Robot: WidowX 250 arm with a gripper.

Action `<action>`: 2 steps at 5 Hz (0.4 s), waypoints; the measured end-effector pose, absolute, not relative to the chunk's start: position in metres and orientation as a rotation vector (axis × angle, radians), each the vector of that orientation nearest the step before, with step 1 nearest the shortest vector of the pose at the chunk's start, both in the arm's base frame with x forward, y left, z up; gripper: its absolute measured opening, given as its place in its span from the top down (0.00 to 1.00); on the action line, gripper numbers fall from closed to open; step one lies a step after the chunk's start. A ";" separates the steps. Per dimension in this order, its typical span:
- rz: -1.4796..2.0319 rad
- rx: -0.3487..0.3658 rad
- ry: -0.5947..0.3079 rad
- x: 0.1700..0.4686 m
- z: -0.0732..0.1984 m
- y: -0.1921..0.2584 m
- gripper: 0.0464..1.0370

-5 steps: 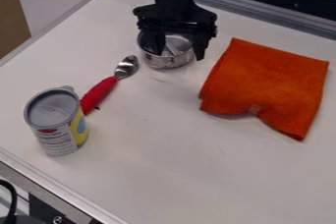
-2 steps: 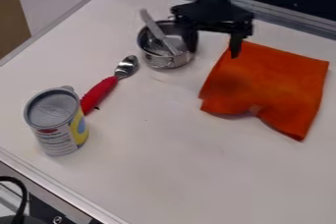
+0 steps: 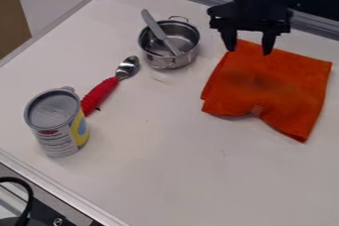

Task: Move the orange cloth to the right side of the can.

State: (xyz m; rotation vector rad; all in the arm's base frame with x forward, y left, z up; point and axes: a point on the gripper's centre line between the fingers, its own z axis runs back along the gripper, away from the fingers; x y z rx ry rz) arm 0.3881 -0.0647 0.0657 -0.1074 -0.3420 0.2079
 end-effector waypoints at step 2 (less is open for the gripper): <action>0.158 -0.095 -0.341 0.400 0.034 -0.100 0.87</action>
